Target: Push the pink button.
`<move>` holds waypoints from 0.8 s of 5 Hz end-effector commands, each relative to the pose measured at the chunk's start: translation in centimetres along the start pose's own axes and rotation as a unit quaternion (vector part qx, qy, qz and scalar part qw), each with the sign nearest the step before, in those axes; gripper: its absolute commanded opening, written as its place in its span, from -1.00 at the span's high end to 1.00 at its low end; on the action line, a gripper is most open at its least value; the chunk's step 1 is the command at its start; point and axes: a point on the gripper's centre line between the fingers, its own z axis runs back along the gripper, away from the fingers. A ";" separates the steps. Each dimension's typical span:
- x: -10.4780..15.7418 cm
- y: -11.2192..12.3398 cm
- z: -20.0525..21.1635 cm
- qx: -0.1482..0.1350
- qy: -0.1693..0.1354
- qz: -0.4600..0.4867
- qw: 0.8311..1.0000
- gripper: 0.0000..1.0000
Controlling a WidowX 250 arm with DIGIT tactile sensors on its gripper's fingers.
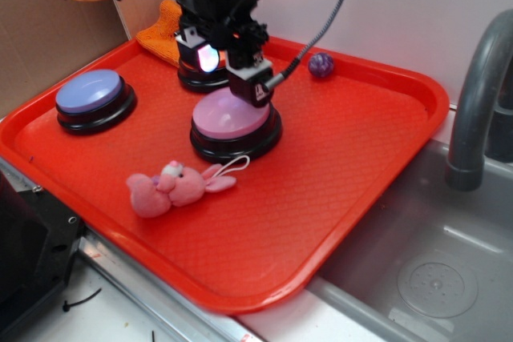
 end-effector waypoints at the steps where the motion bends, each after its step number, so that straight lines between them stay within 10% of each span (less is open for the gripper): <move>1: 0.4 -1.5 -0.6 -0.011 -0.005 -0.028 1.000 -1.00; 4: -1.0 -0.5 3.5 0.000 -0.038 -0.012 0.999 -1.00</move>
